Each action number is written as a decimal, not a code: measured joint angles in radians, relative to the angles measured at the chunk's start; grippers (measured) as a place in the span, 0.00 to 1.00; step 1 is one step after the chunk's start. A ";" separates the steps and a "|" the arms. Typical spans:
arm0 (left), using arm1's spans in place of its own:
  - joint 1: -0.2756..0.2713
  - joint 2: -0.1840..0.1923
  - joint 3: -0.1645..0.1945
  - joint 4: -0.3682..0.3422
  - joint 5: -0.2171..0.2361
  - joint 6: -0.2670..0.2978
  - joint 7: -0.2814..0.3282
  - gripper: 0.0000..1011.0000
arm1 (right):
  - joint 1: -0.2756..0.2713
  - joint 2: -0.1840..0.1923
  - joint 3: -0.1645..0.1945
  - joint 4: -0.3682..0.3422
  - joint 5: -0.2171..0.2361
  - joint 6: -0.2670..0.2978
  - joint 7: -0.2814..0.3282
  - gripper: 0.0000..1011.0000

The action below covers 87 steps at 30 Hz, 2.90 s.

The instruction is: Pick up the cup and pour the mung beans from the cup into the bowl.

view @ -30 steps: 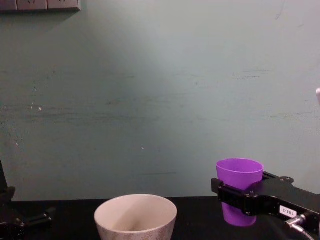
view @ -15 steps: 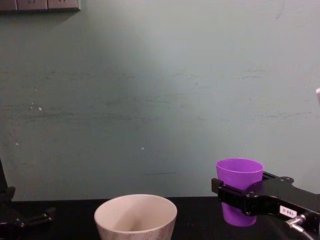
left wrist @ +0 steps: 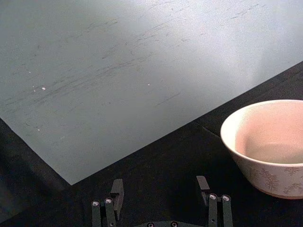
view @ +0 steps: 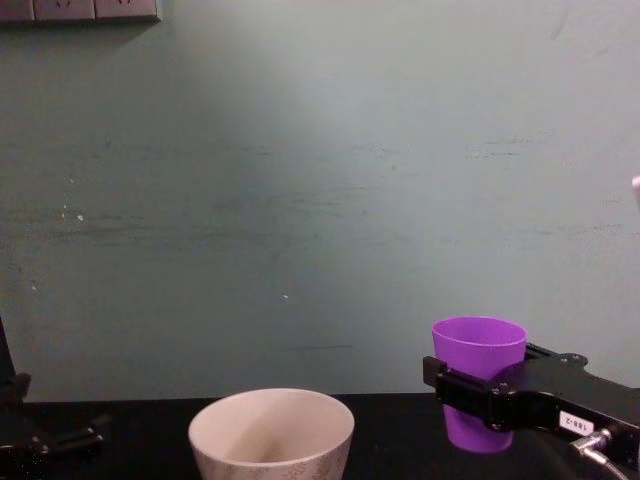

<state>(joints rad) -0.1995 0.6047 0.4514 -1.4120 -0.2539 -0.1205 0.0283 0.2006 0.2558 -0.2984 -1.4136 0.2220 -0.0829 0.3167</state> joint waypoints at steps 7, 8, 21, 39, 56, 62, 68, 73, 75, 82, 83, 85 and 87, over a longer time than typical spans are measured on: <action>0.000 0.000 0.000 0.000 0.000 0.000 0.000 0.99 | 0.000 0.000 0.000 0.000 0.000 0.000 0.000 0.72; 0.000 0.000 0.000 0.000 0.000 0.000 0.000 0.99 | 0.000 0.000 0.000 0.000 0.000 0.000 0.000 0.72; 0.000 0.000 0.000 0.000 0.000 0.000 0.000 0.99 | 0.000 0.000 0.000 0.000 0.000 0.000 0.000 0.72; 0.000 0.000 0.000 0.000 0.000 0.000 0.000 0.99 | 0.000 0.000 0.000 0.000 0.000 0.000 0.000 0.72; 0.000 0.000 0.000 0.000 0.000 0.000 0.000 0.99 | 0.000 0.000 0.000 0.000 0.000 0.000 0.000 0.72; 0.000 0.000 0.000 0.000 0.000 0.000 0.000 0.99 | 0.000 0.000 0.000 0.000 0.000 0.000 0.000 0.72; 0.000 0.000 0.000 0.000 0.000 0.000 0.000 0.99 | 0.000 0.000 0.000 0.000 0.000 0.000 0.000 0.72; 0.000 0.000 0.000 0.000 0.000 0.000 0.000 0.99 | 0.000 0.000 0.000 0.000 0.000 0.000 0.000 0.72; 0.000 0.000 0.000 0.000 0.000 0.000 0.000 0.99 | 0.000 0.000 0.000 0.000 0.000 0.000 0.000 0.72; 0.000 0.000 0.000 0.000 0.000 0.000 0.000 0.99 | 0.008 0.007 -0.024 -0.011 -0.078 -0.009 -0.029 0.72; 0.000 0.000 0.000 0.000 0.000 0.000 0.000 0.99 | 0.010 0.009 -0.030 -0.015 -0.095 -0.009 -0.035 0.72; 0.000 0.000 0.000 0.000 0.000 0.000 0.000 0.99 | 0.014 0.011 -0.045 -0.024 -0.137 -0.011 -0.051 0.72; 0.000 0.000 0.000 0.000 0.000 0.000 0.000 0.99 | 0.027 0.018 -0.079 -0.039 -0.233 -0.010 -0.082 0.72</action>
<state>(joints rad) -0.1995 0.6047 0.4514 -1.4120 -0.2539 -0.1206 0.0283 0.2277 0.2737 -0.3779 -1.4528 -0.0112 -0.0934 0.2345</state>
